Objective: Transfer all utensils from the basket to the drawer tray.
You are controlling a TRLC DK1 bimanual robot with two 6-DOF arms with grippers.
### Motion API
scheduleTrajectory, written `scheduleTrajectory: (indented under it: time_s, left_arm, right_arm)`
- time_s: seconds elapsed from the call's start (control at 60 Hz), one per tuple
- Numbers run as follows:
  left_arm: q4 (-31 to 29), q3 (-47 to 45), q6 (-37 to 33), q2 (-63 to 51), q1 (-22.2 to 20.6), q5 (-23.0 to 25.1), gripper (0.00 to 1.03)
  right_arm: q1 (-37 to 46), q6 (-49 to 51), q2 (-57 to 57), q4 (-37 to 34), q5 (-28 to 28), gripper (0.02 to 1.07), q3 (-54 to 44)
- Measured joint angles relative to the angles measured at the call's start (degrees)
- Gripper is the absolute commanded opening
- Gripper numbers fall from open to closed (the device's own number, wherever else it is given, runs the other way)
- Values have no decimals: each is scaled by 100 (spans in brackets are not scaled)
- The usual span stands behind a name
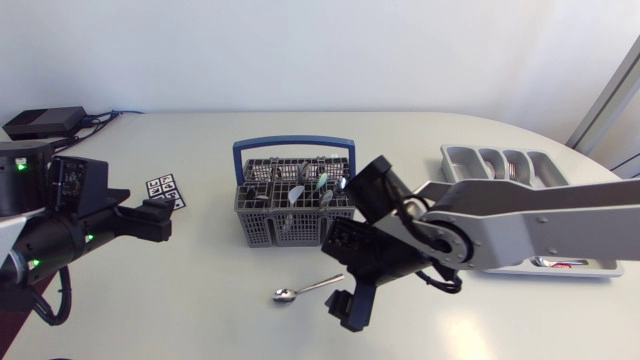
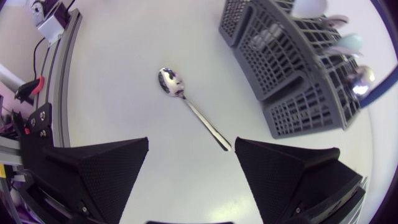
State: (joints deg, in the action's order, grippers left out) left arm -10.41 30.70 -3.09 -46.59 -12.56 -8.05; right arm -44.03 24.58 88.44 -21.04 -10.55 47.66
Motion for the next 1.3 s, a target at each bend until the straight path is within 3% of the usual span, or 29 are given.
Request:
scheduleTrajectory:
  time_s: [0.267,0.717,0.867,0.95,1.3]
  left_arm:
    - [4,55,0,-380,0,0,93]
    - [44,109,0,-448,-2,0,93]
    - [46,109,0,-448,-114,0,93]
    - [74,109,0,-457,-184,0,93]
    - [232,109,0,-636,-407,-17,93]
  right_arm:
    - [-380,1182,1051,-455,-17,97,883]
    - [-376,3123,1213,-1073,83,92,1095]
    - [-326,3497,1537,-1071,367,86,1095]
    - [-306,3644,1681,-1106,402,77,1154]
    - [-306,3897,1971,-1346,409,77,1816]
